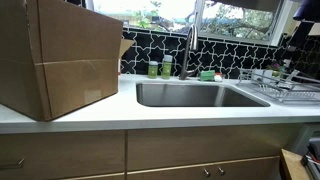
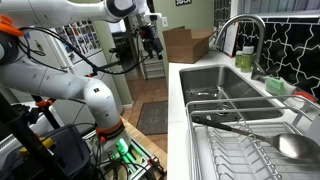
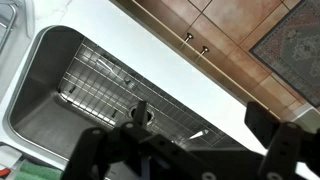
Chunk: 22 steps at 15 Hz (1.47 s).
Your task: Move the faucet head to the right and then open the tap
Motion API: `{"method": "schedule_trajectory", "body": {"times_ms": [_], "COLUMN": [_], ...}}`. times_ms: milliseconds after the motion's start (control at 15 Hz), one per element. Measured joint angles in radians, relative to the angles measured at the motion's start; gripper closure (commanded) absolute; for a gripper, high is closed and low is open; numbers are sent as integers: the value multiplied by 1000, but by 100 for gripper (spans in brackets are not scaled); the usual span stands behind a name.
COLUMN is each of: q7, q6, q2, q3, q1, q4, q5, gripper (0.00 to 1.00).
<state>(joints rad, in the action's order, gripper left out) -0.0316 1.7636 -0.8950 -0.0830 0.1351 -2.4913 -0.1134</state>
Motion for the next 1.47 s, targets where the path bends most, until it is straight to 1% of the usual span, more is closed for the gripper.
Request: {"method": "schedule_trajectory", "body": {"times_ms": [667,800,933,1133,1333,1467], "q7": [1,26,64,151,291,414], "q6": [0,9,41,102,211,308], "q2": [1,24,84,231,410,528], "q3": [1,2,11,42,86,110], "q1": [0,3,15,44,80,95], "q4": [2,30,97,233,366,440], "q5": [0,-2,-32,-102,-195,-247], "gripper": [0,0,0,0,0,0]}}
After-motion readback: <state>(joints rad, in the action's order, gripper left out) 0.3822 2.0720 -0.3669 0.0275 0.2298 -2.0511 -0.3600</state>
